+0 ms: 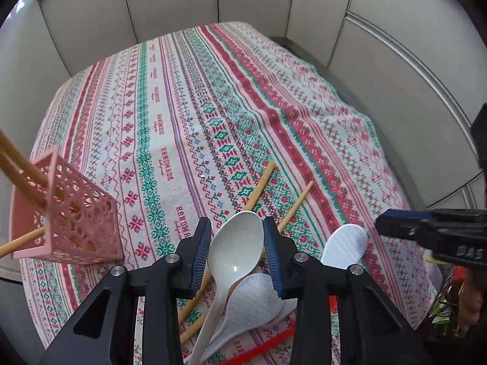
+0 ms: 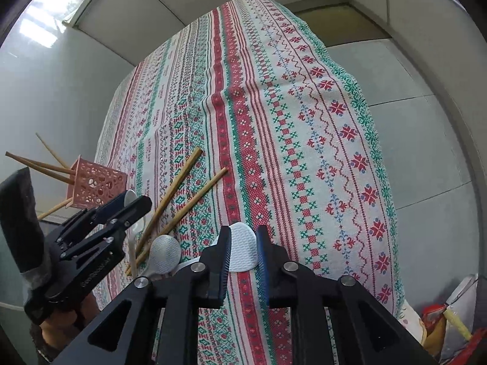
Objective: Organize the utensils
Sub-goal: 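Lift the white spoon with the left tool, lower it into the pink basket, open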
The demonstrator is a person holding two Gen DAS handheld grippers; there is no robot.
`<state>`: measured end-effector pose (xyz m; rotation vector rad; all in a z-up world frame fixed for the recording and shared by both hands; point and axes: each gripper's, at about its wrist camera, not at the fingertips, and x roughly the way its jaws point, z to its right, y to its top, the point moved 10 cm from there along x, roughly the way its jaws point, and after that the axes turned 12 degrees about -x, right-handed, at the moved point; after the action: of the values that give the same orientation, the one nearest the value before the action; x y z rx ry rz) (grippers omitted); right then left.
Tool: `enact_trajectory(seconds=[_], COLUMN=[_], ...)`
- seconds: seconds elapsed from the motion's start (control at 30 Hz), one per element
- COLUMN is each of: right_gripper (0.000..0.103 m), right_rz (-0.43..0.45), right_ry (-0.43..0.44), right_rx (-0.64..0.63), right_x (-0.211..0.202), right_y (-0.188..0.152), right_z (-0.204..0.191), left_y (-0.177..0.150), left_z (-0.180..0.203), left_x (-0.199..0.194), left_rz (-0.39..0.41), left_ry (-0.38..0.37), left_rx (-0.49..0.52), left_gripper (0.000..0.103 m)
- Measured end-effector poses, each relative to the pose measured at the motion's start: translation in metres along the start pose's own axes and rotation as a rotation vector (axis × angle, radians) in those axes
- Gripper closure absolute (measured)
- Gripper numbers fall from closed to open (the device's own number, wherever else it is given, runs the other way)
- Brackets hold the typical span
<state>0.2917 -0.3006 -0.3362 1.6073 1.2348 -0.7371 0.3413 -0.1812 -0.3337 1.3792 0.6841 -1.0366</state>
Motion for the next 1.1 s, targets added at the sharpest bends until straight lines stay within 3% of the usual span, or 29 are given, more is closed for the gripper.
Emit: enact_trajectory(seconds=[0.1,0.17,0.27,0.5,0.63,0.8,1.1], right_gripper=[0.045,0.045,0.052,0.092,0.097,0.099,0.100], right_rz=[-0.019,-0.029,-0.037,-0.048,-0.035,0.053,0.210], right_ry=[-0.014,-0.017,0.014,0.062,0.101,0.091,-0.011], right_rx=[-0.021,-0.037,-0.029,-0.004,-0.011,-0.066,-0.183], right_x=[0.008,0.013,0.022,0.038,0.031,-0.009,-0.091], right_y=[-0.004,-0.006,-0.005,-0.005,-0.005,0.003,0.010], right_z=[0.000,-0.001,-0.002,0.006,0.005,-0.004,-0.048], left_y=[0.000,-0.001,-0.002,-0.004,-0.005,-0.001,0.010], left_z=[0.000,0.000,0.002,0.003,0.004,0.001,-0.016], left_x=[-0.013,-0.018,-0.024,-0.031,-0.042,-0.072,-0.160], left_rz=[0.013,0.016,0.024,0.034,0.054,0.110,0.288], left_ry=[-0.019,-0.028,-0.036,-0.050,-0.060,-0.107,-0.241], left_rx=[-0.008,-0.011,-0.009,-0.025,-0.017,-0.034,-0.084], left_gripper=[0.067,0.067,0.067,0.067,0.067,0.067,0.067])
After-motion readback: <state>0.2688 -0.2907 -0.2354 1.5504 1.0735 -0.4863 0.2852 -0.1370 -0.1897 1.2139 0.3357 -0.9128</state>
